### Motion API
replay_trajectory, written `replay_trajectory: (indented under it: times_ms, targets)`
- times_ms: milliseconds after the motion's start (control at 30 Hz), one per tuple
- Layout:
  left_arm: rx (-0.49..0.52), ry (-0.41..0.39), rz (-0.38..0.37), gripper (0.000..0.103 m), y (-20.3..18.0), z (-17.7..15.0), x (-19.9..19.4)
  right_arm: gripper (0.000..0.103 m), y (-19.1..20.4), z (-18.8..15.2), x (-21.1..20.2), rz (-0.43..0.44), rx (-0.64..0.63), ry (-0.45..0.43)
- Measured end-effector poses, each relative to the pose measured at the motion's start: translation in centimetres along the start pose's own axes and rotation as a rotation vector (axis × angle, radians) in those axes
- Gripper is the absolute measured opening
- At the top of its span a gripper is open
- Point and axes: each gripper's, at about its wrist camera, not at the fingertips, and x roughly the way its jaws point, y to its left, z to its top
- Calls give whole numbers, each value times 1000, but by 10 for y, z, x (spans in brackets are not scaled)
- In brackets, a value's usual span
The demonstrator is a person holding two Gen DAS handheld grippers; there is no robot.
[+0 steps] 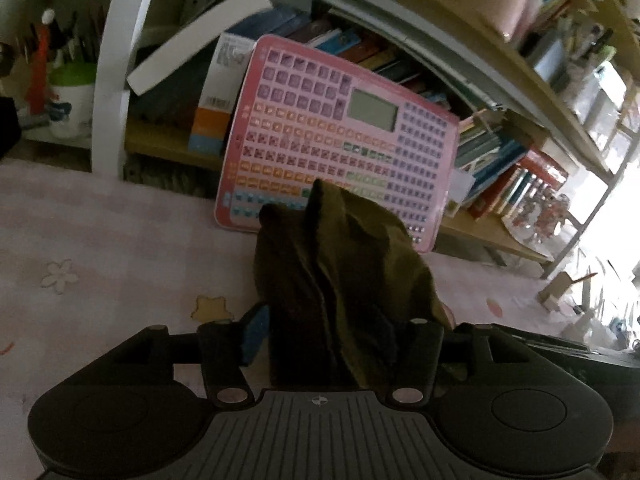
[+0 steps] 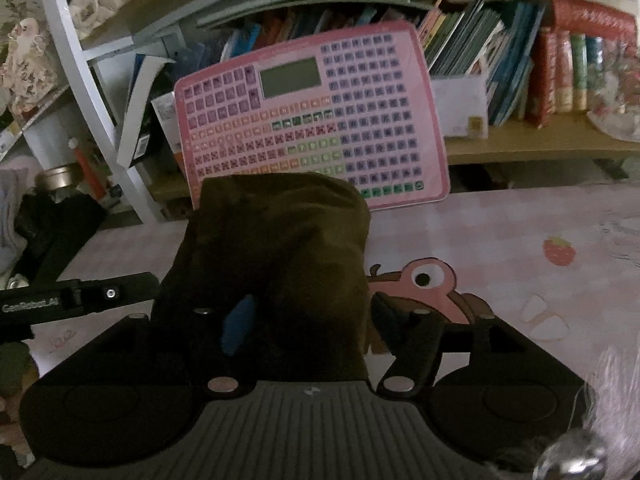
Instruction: Fold clothes
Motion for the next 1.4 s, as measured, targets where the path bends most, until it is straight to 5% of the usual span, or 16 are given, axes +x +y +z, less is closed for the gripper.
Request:
replay_trajectory:
  times_ms: [233,533,700,867,1400]
  targets:
    - [60,26,181,67,-13,-29,-24,78,15,-30,-26,-122,-20,-6]
    - [156,-17,279,94,-28,-73,-57,85,36,-79,-59,-267,-68,-28]
    - [183,-66,334,98,-37,-88,-73,92,44,-95,-77,-301,-85,-65]
    - [178,-80,354,98,-39,-100,-85,103,49,-113,-91,-330,-80,-79]
    - [199,-31,335,103,-40,-122,-94,103,66,-134,-99,-312,-98,-42]
